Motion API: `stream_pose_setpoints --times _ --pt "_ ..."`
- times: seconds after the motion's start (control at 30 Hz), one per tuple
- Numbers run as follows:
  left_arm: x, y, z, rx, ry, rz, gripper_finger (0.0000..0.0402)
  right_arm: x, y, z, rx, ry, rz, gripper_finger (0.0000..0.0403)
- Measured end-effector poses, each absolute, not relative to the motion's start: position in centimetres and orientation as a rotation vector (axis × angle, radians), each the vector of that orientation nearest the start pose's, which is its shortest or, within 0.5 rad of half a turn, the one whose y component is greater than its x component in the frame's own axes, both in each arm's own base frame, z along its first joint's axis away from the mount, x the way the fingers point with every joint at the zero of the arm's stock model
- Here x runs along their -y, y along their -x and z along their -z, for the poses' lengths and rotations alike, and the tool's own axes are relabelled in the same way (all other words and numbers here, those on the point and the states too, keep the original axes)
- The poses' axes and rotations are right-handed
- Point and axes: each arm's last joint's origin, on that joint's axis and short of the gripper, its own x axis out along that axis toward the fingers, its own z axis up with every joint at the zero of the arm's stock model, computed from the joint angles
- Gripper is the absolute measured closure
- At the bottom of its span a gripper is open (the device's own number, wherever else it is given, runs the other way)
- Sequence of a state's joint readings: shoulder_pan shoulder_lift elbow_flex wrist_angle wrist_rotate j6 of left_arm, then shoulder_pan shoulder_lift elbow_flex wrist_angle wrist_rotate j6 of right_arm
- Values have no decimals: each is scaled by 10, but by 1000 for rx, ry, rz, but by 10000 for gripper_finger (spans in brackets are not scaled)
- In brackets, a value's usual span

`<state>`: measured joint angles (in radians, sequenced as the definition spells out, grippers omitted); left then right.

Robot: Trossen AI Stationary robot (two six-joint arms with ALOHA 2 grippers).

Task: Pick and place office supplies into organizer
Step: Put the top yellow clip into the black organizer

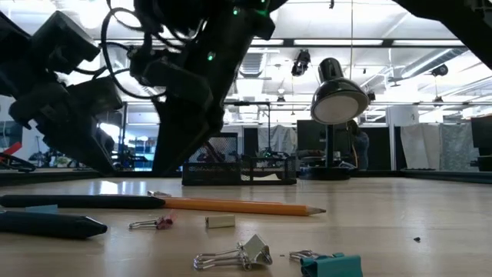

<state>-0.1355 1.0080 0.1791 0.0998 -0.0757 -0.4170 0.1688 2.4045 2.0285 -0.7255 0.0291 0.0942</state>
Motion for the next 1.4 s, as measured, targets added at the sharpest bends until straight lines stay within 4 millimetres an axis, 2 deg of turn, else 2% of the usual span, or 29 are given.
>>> stream_pose_setpoints --times 0.2,0.53,1.03,1.2,1.33,1.4 --pt "20 -148 -118 -804 302 -100 362 -84 -508 -154 -1067 -2 -65 225" --pt "17 -135 -118 -724 335 -102 362 -82 -514 -134 -1065 -18 -49 242" --pt "17 -131 -115 -766 301 -102 362 -79 -511 -135 -1104 24 -46 365" --pt "17 -132 -113 -778 299 -104 362 -77 -510 -159 -1057 7 32 386" --pt "17 -133 -113 -774 297 -102 362 -70 -505 -202 -955 -50 115 388" --pt "17 -134 -113 -770 298 -102 362 -66 -502 -215 -936 -77 136 388"
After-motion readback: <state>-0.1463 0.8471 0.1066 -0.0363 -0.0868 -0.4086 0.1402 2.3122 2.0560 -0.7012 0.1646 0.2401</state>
